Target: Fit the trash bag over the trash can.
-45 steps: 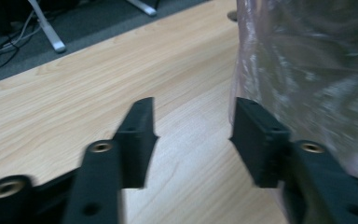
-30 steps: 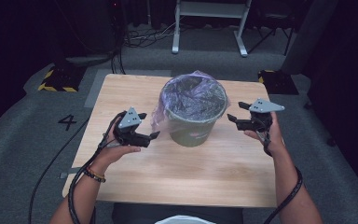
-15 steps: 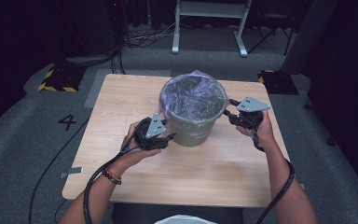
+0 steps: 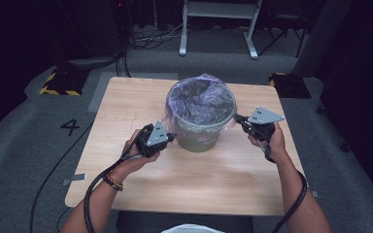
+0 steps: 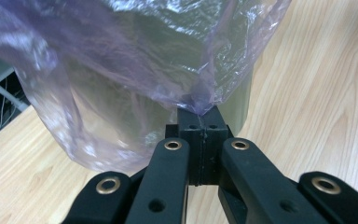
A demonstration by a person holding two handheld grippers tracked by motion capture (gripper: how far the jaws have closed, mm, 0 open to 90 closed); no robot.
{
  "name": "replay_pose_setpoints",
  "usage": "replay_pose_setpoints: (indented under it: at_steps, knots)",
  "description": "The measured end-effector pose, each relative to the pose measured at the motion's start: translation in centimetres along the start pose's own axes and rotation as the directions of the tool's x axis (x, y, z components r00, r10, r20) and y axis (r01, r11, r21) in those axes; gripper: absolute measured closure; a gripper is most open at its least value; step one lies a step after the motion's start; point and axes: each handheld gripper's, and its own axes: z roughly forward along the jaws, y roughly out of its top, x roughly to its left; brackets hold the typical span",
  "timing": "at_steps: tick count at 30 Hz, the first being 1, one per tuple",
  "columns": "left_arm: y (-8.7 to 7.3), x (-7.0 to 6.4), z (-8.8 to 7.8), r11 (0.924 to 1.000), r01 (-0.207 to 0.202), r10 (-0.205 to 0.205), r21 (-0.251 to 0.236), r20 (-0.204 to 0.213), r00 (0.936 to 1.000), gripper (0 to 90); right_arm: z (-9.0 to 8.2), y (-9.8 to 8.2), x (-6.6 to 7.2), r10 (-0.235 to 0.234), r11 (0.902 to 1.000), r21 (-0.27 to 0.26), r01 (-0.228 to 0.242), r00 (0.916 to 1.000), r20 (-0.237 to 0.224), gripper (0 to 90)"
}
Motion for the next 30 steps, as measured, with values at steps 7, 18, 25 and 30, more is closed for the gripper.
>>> replay_pose_setpoints:
  at_steps: [7,18,25,30]
  knots:
    - [-1.5,0.3,0.2,0.999,-0.005,0.004,0.045,0.021,0.9998,90.0,0.1,-1.5,1.3,-0.005,0.9995,0.031,0.006,0.9988,-0.049,90.0]
    - [-4.5,0.6,2.5,0.9848,0.01,-0.017,0.174,0.04,0.9991,90.0,1.9,-5.1,2.0,0.08,0.9926,0.099,-0.071,0.9925,-0.092,90.0]
    - [-5.5,1.5,2.9,0.9813,0.084,-0.089,0.173,0.023,0.9957,87.3,2.7,-6.5,1.3,0.138,0.9832,0.13,-0.128,0.9881,-0.067,87.4]
    - [-5.8,2.0,2.0,0.9772,0.143,-0.144,0.157,-0.007,0.9896,44.6,1.9,-6.5,0.8,0.155,0.9838,0.098,-0.151,0.9869,-0.044,74.9]
